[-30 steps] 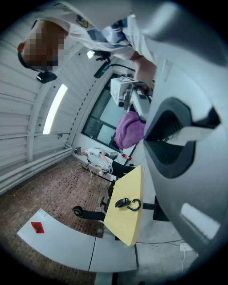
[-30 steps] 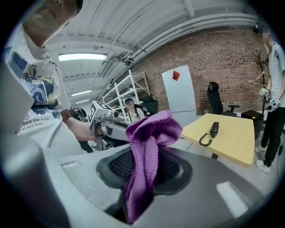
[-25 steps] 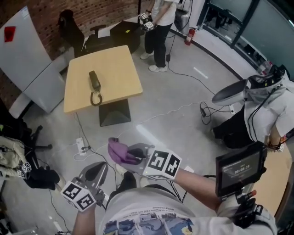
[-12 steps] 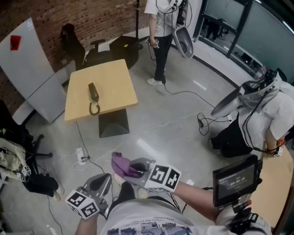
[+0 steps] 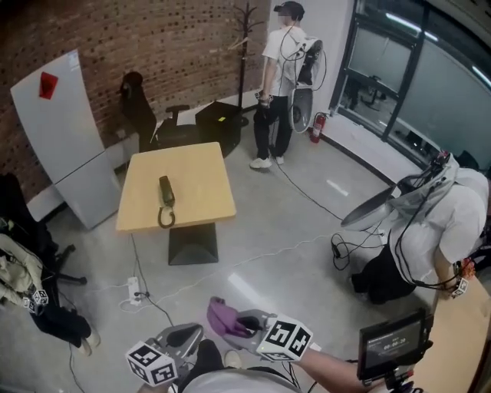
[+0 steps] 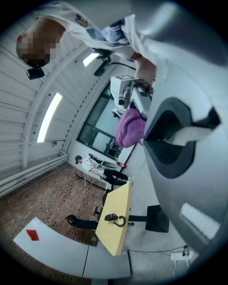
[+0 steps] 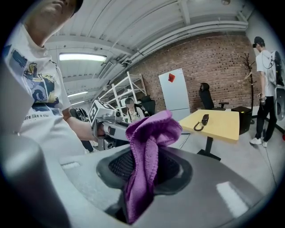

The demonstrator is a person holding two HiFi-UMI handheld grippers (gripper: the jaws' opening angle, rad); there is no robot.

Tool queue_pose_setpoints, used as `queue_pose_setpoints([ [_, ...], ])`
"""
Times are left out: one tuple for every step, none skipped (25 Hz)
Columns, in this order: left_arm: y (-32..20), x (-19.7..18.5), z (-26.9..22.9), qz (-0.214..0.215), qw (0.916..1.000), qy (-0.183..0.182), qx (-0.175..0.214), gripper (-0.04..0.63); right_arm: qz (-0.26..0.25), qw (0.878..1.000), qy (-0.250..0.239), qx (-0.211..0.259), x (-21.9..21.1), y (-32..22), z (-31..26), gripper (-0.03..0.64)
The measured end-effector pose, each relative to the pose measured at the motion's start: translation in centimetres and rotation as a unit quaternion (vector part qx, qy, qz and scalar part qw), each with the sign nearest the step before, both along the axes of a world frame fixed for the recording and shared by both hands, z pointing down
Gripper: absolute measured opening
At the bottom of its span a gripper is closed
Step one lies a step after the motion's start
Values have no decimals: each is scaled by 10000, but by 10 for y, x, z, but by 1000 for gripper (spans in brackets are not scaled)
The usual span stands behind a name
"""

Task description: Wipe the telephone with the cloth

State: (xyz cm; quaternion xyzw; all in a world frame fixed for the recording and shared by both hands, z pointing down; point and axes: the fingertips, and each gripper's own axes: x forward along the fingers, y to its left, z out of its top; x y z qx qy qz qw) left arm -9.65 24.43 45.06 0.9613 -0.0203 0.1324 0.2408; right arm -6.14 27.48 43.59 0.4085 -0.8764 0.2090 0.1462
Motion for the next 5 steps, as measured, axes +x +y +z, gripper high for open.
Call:
queue_pose_setpoints([
  [4, -3, 2, 17, 10000, -51, -24, 3, 22, 10000, -42, -33, -3, 4, 2, 107],
  [9, -6, 3, 34, 9999, -109, -57, 4, 43, 9999, -92, -73, -7, 9, 5, 107],
  [14, -10, 4, 53, 9998, -164, -95, 3, 64, 9998, -143, -117, -11, 14, 7, 107],
  [20, -13, 4, 73, 9997, -213, -136, 4, 82, 9997, -192, -161, -15, 19, 10, 107],
  [25, -16, 4, 94, 9995, -260, -176, 3, 99, 9995, -240, -202, -19, 23, 12, 107],
])
